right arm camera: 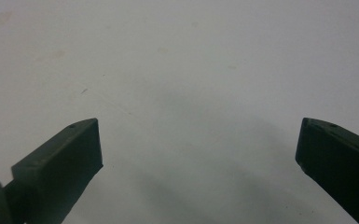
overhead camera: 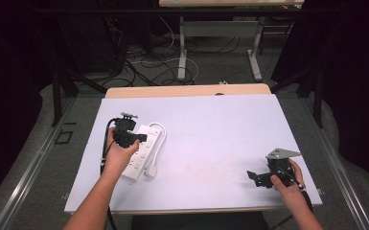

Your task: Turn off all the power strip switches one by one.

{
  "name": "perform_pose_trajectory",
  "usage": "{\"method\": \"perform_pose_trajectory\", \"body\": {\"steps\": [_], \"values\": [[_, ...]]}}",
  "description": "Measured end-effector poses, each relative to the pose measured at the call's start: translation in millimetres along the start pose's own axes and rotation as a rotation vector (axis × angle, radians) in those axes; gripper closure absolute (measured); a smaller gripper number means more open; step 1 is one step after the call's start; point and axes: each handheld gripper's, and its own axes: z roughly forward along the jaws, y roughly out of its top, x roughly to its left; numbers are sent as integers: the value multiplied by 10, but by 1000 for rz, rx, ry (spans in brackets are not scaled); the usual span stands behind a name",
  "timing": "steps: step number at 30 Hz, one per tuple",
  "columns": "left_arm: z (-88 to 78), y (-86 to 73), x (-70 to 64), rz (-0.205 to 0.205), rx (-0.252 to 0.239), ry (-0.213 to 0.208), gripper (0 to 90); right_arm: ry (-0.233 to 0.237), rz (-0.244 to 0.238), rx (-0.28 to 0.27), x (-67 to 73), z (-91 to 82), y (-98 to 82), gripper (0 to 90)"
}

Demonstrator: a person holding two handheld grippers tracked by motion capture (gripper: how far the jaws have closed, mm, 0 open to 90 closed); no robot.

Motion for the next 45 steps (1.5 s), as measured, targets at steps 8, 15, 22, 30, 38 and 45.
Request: {"method": "perform_pose_trajectory", "body": {"steps": [8, 15, 22, 30, 38, 45], "values": [[89, -8, 5, -12, 10, 21, 900, 0, 1, 0, 0, -1, 0, 0], [163, -1, 22, -15, 34, 31, 900, 1, 1, 0, 1, -1, 0, 0], [253, -17, 47, -37, 51, 45, 900, 1, 1, 0, -1, -1, -1, 0], [335, -42, 107, -64, 75, 64, 900, 2, 2, 0, 0, 0, -1, 0], [417, -54, 162, -86, 92, 71, 900, 4, -3, 0, -1, 4, 0, 0], [469, -49, 176, -86, 93, 70, 900, 5, -2, 2, 1, 6, -1, 0]]}}
